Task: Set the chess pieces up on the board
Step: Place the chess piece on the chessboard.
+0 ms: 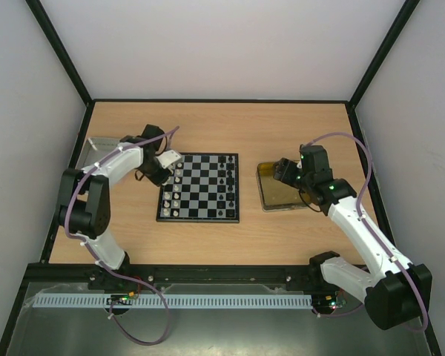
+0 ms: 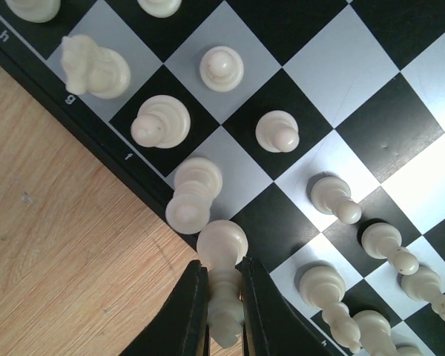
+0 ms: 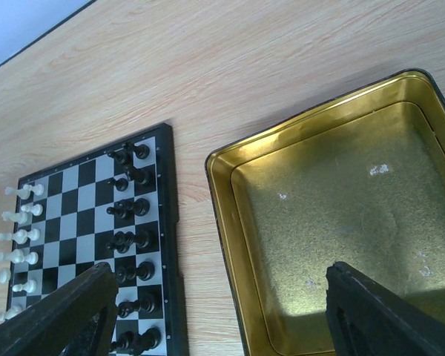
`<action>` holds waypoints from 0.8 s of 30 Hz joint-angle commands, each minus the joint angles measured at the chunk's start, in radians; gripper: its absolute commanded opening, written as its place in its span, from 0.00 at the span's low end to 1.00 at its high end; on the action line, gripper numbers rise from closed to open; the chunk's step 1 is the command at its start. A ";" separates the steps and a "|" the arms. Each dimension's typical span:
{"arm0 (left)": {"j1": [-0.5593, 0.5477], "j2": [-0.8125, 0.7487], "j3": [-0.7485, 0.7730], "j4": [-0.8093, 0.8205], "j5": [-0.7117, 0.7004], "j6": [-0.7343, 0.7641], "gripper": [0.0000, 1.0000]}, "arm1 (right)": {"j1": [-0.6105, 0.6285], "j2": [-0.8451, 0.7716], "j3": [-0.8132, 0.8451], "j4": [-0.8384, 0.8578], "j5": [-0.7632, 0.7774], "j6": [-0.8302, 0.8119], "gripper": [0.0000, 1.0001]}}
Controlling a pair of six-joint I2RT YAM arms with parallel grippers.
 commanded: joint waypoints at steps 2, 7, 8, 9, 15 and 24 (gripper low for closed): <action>-0.019 0.011 -0.020 -0.001 0.009 -0.014 0.02 | 0.001 -0.015 -0.016 0.001 0.021 -0.011 0.75; -0.035 0.013 -0.030 0.001 0.008 -0.020 0.02 | 0.001 -0.020 -0.019 0.000 0.025 -0.011 0.75; -0.037 0.012 -0.033 0.003 0.009 -0.021 0.02 | 0.001 -0.020 -0.020 0.000 0.025 -0.011 0.75; -0.039 0.012 -0.035 0.003 0.009 -0.021 0.02 | 0.002 -0.021 -0.022 0.000 0.027 -0.011 0.75; -0.043 0.008 -0.050 0.006 0.007 -0.022 0.02 | 0.001 -0.025 -0.025 0.002 0.027 -0.012 0.75; -0.047 0.004 -0.056 0.011 0.011 -0.025 0.02 | 0.001 -0.030 -0.030 0.000 0.029 -0.009 0.75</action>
